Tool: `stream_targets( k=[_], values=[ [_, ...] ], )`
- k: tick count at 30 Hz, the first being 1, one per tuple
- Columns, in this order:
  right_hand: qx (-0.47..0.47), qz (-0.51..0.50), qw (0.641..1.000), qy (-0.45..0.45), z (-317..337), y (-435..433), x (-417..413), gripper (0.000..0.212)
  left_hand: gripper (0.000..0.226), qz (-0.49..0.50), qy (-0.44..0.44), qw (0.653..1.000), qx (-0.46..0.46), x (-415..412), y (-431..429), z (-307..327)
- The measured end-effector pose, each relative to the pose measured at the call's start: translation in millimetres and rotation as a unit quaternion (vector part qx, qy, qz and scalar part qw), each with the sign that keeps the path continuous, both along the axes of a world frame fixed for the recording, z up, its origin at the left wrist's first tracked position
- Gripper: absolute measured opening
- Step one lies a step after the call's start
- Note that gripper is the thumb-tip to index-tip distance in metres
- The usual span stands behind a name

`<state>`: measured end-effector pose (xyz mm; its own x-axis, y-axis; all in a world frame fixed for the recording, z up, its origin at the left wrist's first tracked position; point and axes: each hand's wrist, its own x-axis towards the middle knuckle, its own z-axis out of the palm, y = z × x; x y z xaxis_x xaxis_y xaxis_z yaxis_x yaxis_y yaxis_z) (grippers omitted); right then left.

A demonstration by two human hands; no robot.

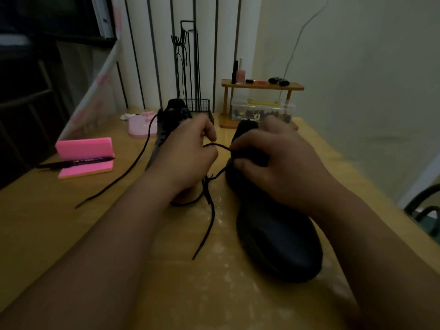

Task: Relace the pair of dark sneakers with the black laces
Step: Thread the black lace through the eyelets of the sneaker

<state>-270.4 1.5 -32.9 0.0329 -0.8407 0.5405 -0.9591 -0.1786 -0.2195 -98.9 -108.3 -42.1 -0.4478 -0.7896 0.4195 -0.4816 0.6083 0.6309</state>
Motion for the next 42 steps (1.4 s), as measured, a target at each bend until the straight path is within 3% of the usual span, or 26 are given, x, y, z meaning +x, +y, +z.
stream_targets(
  k=[3, 6, 8, 11, 14, 20, 24, 26, 30, 34, 39, 42],
  values=[
    [0.018, -0.042, 0.990, 0.135, -3, -5, 12, 0.030, 0.018, -0.001, 0.044, 0.998, 0.044, 2, -3, 2],
    [-0.001, -0.058, 0.988, 0.143, -6, -8, 15, 0.022, 0.032, -0.034, 0.036, 0.996, 0.077, 4, -2, 3],
    [-0.030, -0.064, 0.993, 0.095, -10, -9, 16, 0.020, 0.043, -0.074, 0.048, 0.995, 0.050, 3, 4, 7],
    [-0.054, -0.029, 0.995, -0.084, -11, -8, 18, 0.027, 0.021, -0.114, 0.129, 0.985, -0.017, -1, 17, 16],
    [-0.076, -0.006, 0.976, -0.205, -5, -3, 17, 0.019, 0.016, -0.187, 0.134, 0.972, 0.043, -6, 28, 15],
    [-0.052, 0.003, 0.949, -0.310, -1, -3, 11, 0.006, 0.026, -0.214, 0.100, 0.967, 0.096, -3, 31, 18],
    [-0.002, 0.060, 0.908, -0.415, 4, 0, 7, 0.015, 0.022, -0.236, 0.154, 0.947, 0.153, -4, 27, 17],
    [0.022, 0.069, 0.909, -0.411, 5, 1, 6, 0.013, 0.030, -0.252, 0.178, 0.937, 0.166, -5, 25, 16],
    [0.037, 0.056, 0.925, -0.374, 6, 2, 10, 0.005, 0.019, -0.237, 0.250, 0.919, 0.193, -9, 22, 11],
    [0.082, 0.051, 0.929, -0.356, 11, 7, 12, 0.025, 0.023, -0.209, 0.331, 0.887, 0.246, -9, 17, 8],
    [0.112, 0.064, 0.920, -0.371, 16, 9, 4, 0.018, 0.017, -0.168, 0.284, 0.927, 0.179, -9, 16, 6],
    [0.079, 0.090, 0.875, -0.469, 21, 9, -12, 0.017, 0.005, -0.094, 0.182, 0.976, 0.070, -8, 16, 3]
  ],
)
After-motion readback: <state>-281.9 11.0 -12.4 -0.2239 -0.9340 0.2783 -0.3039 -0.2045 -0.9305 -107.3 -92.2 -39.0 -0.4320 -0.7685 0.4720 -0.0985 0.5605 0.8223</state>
